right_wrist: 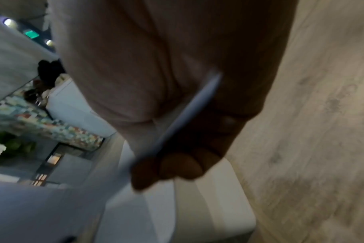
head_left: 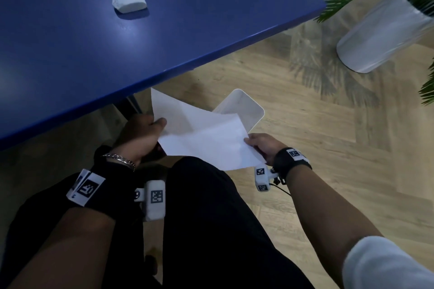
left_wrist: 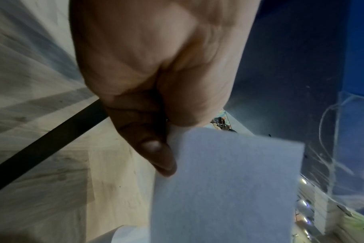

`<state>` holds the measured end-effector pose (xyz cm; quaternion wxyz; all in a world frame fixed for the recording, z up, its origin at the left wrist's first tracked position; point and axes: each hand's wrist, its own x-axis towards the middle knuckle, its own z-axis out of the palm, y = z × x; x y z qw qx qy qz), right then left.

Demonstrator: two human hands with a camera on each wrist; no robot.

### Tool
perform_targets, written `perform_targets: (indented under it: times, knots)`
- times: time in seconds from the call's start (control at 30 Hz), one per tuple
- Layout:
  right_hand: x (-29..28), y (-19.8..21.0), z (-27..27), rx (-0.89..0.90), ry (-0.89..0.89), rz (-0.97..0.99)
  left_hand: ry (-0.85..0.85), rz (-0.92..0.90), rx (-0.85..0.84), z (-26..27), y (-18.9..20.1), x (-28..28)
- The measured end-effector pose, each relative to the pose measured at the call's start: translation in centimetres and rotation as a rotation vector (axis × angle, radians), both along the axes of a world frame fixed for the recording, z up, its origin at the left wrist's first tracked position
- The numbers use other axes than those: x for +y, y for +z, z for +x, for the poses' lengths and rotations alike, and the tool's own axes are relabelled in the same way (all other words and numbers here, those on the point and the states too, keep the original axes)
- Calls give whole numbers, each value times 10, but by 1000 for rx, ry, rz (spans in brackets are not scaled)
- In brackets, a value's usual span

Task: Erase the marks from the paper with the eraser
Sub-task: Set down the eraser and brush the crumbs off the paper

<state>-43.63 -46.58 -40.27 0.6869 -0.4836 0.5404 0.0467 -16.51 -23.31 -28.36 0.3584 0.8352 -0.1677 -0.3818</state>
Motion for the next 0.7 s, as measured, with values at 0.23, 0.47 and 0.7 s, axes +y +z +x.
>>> perform_targets:
  times: [0.23, 0.47, 0.7]
  knots:
    - [3, 11, 39, 392, 254, -770, -5, 15, 77, -15, -3, -8]
    - [57, 110, 128, -451, 714, -955, 50, -106, 369, -19, -7, -17]
    - [68, 87, 121, -115, 1076, -825, -5, -155, 366, -18, -1, -16]
